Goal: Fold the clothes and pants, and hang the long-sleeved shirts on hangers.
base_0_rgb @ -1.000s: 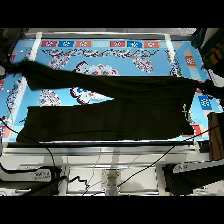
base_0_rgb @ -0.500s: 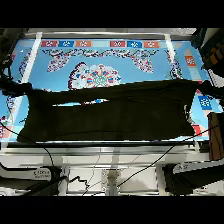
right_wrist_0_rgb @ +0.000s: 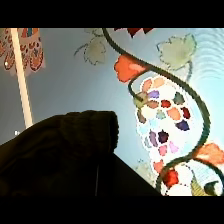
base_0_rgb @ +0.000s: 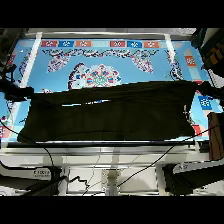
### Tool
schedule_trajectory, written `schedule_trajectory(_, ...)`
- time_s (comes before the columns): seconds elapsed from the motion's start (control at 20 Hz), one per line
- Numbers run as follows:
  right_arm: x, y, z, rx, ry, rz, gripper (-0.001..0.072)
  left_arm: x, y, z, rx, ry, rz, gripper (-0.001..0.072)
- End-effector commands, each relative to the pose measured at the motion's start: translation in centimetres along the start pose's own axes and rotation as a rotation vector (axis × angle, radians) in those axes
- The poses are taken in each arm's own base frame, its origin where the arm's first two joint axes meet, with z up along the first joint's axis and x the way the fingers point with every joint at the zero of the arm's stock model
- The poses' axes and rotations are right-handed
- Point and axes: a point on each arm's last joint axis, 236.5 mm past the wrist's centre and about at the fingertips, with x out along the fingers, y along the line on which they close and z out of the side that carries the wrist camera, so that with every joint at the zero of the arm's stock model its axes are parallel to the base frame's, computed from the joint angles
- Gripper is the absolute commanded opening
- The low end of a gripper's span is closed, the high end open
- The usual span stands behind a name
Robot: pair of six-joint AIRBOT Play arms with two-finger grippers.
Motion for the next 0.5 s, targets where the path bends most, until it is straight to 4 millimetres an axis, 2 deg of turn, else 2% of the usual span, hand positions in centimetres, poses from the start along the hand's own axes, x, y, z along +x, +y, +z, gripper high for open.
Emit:
schedule_trajectory(0.0, 0.0, 0.0, -0.1, -0.003, 0.005, -0.001, 0.0027, 1.4, 0.0, -1.1, -0.078, 0.066, -0.012, 0.0548)
schedule_trajectory(0.15, 0.0, -0.1, -0.2, -0.008, 0.01, -0.005, 0.0027, 3.3, 0.1, -1.5, -0.127, 0.106, -0.018, 0.0547)
schedule_trajectory(0.35, 0.0, -0.5, -0.6, -0.023, 0.024, -0.02, 0.0026, 5.2, 0.4, -0.7, -0.34, 0.09, -0.003, 0.0527)
schedule_trajectory(0.4, 0.0, -0.5, -0.6, -0.027, 0.027, -0.023, 0.0027, 5.5, 0.5, -0.4, -0.361, 0.08, -0.001, 0.0426)
schedule_trajectory(0.45, 0.0, -0.6, -0.7, -0.031, 0.031, -0.028, 0.0027, 5.5, 0.6, -0.2, -0.363, 0.069, 0.0, 0.0274)
